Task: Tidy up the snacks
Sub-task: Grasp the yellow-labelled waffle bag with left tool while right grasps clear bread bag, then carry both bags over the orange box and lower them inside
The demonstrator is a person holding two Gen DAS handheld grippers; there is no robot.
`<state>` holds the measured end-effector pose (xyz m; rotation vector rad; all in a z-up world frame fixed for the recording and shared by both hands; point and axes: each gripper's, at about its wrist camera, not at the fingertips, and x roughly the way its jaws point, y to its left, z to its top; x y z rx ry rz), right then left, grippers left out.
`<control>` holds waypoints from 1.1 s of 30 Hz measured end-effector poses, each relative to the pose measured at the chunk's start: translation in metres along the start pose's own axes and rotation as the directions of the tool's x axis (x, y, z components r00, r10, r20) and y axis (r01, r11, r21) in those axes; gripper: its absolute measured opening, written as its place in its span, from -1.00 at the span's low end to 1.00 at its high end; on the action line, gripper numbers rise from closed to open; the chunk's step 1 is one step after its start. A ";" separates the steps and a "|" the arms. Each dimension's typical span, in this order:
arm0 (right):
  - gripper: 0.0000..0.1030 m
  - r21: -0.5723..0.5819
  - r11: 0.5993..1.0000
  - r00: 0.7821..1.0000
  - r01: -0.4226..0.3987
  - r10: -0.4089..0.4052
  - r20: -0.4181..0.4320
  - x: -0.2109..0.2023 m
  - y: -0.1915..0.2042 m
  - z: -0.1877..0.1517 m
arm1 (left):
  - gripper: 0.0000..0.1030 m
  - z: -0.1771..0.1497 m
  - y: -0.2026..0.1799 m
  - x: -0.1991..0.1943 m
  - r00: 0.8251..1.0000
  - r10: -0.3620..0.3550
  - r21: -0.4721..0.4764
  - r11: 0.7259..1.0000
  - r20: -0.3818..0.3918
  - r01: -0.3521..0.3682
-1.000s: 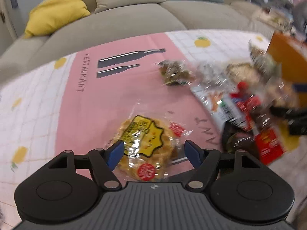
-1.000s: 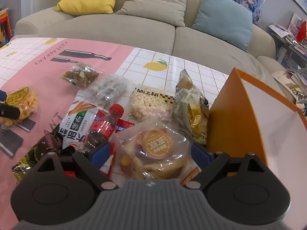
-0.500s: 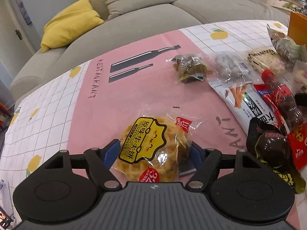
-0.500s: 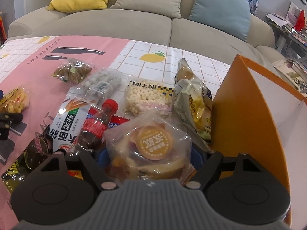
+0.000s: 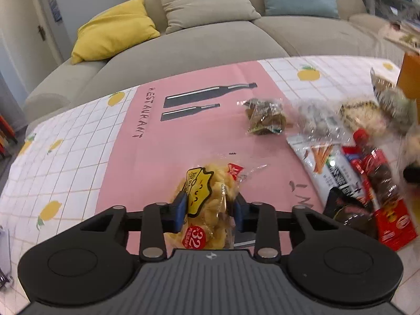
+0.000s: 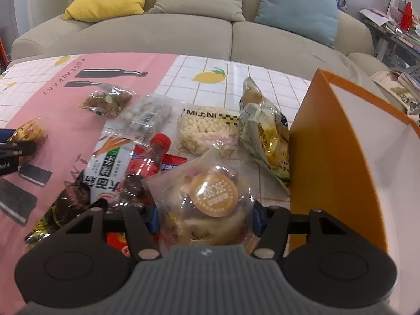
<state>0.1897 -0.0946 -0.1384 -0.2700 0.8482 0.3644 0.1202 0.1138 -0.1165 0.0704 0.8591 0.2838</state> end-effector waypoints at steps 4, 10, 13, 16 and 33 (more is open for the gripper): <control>0.15 0.002 1.000 1.000 -0.017 0.017 0.009 -0.015 0.005 -0.003 | -0.40 0.000 0.003 -0.016 0.999 -0.050 -0.073 0.996 0.001 0.050; 0.14 0.030 0.999 0.999 -0.041 0.040 0.022 -0.040 0.011 -0.009 | -0.45 0.000 0.004 -0.039 0.992 -0.120 -0.150 0.982 -0.033 0.114; 0.13 0.039 0.998 0.999 -0.053 0.053 0.015 -0.052 0.014 -0.012 | -0.47 0.000 0.005 -0.049 0.986 -0.157 -0.182 0.973 -0.060 0.144; 0.13 0.061 0.996 0.998 -0.064 0.065 -0.008 -0.064 0.015 -0.015 | -0.47 0.000 0.005 -0.063 0.975 -0.208 -0.209 0.959 -0.072 0.190; 0.13 0.184 0.962 0.979 -0.202 0.198 0.042 -0.129 0.000 -0.018 | -0.49 0.024 -0.024 -0.142 0.908 -0.419 -0.228 0.883 0.012 0.410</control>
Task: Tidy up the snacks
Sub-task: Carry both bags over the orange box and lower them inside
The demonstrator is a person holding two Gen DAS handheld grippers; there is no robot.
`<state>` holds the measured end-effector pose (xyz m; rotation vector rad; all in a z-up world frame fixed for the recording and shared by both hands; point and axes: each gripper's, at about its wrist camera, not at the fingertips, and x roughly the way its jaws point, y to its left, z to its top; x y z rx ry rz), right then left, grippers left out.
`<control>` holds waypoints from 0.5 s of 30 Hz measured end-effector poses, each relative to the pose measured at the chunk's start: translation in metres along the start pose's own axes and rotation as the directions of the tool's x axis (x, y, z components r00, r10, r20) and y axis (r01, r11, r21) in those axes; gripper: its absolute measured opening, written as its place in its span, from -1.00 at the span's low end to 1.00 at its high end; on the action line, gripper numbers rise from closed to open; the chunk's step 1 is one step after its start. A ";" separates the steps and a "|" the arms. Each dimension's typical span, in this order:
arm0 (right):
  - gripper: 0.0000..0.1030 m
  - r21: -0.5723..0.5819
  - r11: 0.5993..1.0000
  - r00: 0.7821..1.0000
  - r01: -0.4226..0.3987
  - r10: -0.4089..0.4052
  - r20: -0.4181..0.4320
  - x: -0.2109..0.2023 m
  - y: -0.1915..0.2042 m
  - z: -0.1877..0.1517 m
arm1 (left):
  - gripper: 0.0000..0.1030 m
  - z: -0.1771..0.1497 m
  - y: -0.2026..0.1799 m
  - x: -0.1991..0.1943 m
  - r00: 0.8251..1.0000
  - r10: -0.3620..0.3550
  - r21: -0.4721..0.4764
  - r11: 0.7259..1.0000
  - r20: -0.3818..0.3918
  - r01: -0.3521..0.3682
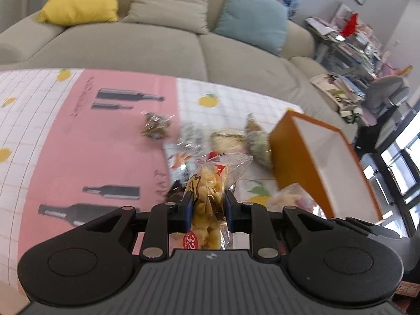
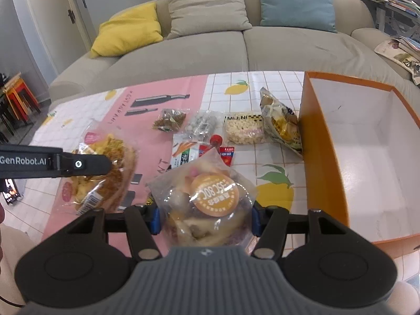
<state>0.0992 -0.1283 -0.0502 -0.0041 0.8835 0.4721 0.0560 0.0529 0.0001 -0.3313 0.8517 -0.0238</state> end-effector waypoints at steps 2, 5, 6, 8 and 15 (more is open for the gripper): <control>0.13 0.003 1.000 1.000 0.001 -0.001 0.020 -0.010 -0.004 0.002 | -0.50 0.006 -0.014 -0.003 1.000 -0.011 0.027 1.000 0.012 0.011; 0.13 0.004 1.000 0.999 0.015 -0.015 0.049 -0.026 -0.015 0.009 | -0.50 0.018 -0.036 -0.004 0.999 -0.050 0.053 0.997 0.021 0.049; 0.13 0.004 1.000 0.998 0.019 -0.020 0.058 -0.032 -0.019 0.011 | -0.50 0.023 -0.043 -0.004 0.998 -0.064 0.057 0.996 0.022 0.063; 0.13 0.006 0.999 0.997 0.031 -0.032 0.074 -0.043 -0.030 0.016 | -0.50 0.030 -0.057 -0.004 0.995 -0.098 0.071 0.993 0.023 0.096; 0.13 0.030 0.996 0.992 0.086 -0.088 0.085 -0.077 -0.092 0.042 | -0.50 0.053 -0.117 0.011 0.979 -0.201 0.142 0.969 -0.007 0.200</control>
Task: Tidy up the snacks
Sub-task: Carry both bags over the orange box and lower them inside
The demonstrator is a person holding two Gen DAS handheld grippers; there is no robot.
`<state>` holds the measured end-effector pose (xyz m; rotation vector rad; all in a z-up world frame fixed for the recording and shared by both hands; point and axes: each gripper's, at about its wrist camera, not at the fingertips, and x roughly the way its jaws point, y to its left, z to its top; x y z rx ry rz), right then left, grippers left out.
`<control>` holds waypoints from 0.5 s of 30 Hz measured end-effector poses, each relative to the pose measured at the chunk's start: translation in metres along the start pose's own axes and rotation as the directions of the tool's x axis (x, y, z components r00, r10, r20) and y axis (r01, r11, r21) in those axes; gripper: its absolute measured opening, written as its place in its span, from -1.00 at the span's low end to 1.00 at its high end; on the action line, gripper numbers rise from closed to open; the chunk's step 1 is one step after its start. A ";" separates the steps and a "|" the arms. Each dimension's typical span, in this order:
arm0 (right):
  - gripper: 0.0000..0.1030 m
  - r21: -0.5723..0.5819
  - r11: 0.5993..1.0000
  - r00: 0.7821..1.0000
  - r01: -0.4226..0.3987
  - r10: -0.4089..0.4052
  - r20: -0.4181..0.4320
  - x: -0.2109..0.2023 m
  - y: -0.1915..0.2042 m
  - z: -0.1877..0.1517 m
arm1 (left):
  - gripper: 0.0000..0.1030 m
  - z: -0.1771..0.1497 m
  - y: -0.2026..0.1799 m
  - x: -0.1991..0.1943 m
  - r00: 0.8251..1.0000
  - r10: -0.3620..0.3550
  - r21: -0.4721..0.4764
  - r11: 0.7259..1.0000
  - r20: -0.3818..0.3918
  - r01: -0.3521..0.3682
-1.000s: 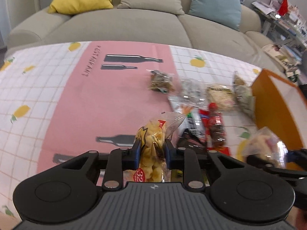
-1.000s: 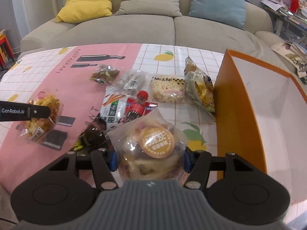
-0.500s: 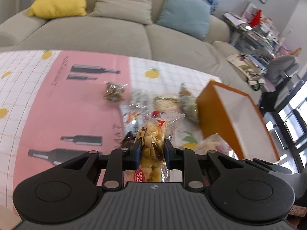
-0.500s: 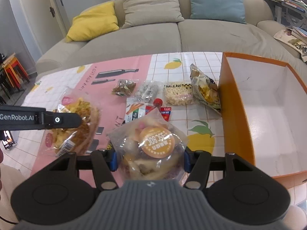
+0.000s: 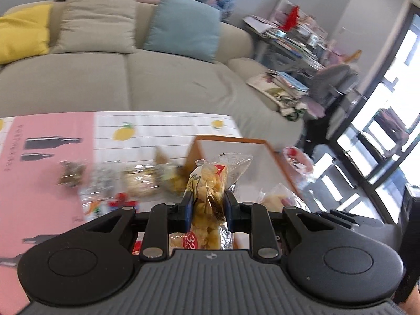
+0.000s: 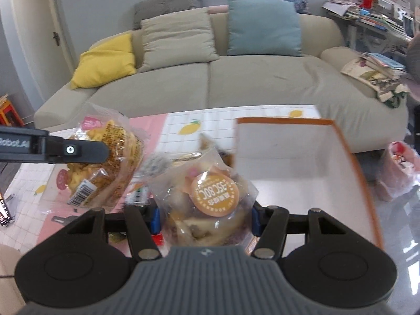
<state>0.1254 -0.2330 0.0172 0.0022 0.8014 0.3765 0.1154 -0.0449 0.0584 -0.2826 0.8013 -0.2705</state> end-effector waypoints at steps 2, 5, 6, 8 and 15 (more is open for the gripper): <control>0.13 0.006 1.000 1.000 0.015 -0.015 -0.027 -0.002 -0.022 0.009 | -0.50 0.007 -0.014 0.011 0.999 -0.026 0.015 1.000 -0.019 0.027; 0.13 -0.011 0.999 0.996 0.050 -0.051 -0.071 -0.002 -0.049 0.020 | -0.50 0.015 -0.033 0.033 0.997 -0.057 0.036 0.998 -0.059 0.059; 0.13 -0.020 0.998 0.994 0.067 -0.068 -0.083 0.000 -0.057 0.021 | -0.50 0.016 -0.039 0.040 0.995 -0.064 0.042 0.997 -0.076 0.067; 0.13 -0.058 0.994 0.990 0.089 -0.095 -0.108 0.005 -0.069 0.023 | -0.50 0.018 -0.049 0.056 0.991 -0.076 0.054 0.995 -0.113 0.082; 0.13 -0.107 0.992 0.969 0.073 -0.096 -0.226 0.042 -0.107 0.014 | -0.50 0.008 -0.074 0.109 0.960 -0.091 0.095 0.988 -0.264 0.119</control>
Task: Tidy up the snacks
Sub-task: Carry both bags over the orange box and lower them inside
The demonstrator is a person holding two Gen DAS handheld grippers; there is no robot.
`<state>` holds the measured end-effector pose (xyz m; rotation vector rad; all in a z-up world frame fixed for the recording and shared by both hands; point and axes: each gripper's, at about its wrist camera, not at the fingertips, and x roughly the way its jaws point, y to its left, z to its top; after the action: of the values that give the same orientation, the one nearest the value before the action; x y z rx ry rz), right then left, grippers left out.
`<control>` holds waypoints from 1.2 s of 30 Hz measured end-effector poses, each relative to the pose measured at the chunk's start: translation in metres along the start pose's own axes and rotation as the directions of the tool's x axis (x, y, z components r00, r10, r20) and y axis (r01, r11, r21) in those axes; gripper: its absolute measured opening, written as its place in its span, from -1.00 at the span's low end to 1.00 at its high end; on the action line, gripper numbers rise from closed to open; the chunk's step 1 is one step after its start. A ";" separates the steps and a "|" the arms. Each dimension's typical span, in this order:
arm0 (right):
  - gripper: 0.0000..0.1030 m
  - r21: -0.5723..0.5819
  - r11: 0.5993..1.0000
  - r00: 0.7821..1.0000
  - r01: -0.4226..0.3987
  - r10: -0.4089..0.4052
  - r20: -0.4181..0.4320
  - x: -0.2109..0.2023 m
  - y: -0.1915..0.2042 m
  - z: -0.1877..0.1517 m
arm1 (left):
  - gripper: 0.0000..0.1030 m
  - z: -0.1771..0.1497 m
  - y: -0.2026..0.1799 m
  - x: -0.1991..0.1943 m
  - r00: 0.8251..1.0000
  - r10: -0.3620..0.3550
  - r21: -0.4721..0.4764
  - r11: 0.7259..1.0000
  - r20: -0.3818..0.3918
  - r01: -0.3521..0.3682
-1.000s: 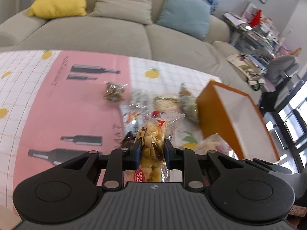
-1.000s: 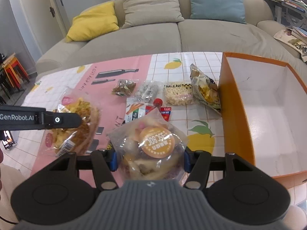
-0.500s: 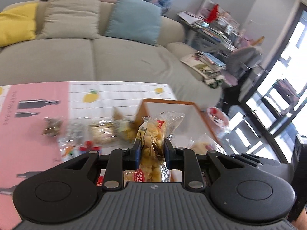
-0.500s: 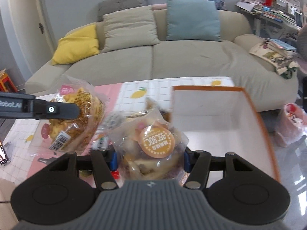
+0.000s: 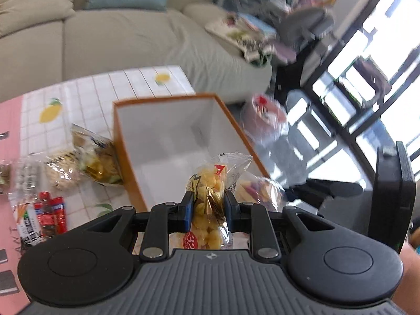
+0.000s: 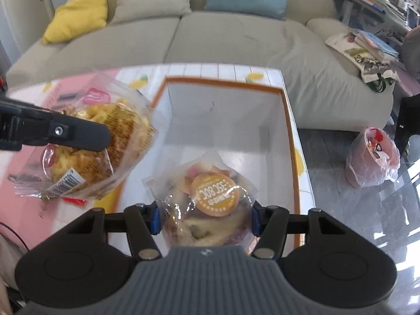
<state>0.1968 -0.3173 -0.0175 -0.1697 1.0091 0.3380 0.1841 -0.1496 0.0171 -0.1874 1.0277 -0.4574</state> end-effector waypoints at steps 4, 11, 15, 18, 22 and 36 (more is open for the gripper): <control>0.13 -0.039 0.999 0.999 -0.019 0.017 -0.049 0.022 -0.008 -0.003 | -0.49 0.002 -0.007 0.028 0.997 0.018 0.037 0.999 -0.082 -0.015; 0.13 -0.143 0.987 0.990 -0.072 0.054 -0.130 0.056 -0.017 -0.003 | -0.49 0.007 -0.012 0.062 0.979 0.075 0.106 0.993 -0.189 -0.056; 0.12 -0.177 0.978 0.978 -0.107 0.072 -0.194 0.077 -0.020 0.000 | -0.48 0.006 -0.013 0.077 0.966 0.105 0.132 0.988 -0.237 -0.075; 0.13 -0.161 0.978 0.966 -0.133 0.092 -0.242 0.089 -0.024 0.003 | -0.48 0.007 -0.011 0.085 0.957 0.108 0.121 0.990 -0.271 -0.077; 0.13 -0.154 0.977 0.948 -0.147 0.095 -0.305 0.101 -0.024 0.006 | -0.48 0.006 -0.006 0.094 0.940 0.113 0.107 0.991 -0.321 -0.082; 0.25 -0.171 0.979 0.924 -0.113 0.041 -0.380 0.113 -0.018 0.010 | -0.25 0.003 -0.007 0.093 0.928 0.147 0.117 0.987 -0.343 -0.113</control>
<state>0.2658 -0.3093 -0.1086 -0.3794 1.3652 0.4870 0.2254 -0.1979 -0.0514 0.0524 1.3569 -0.4262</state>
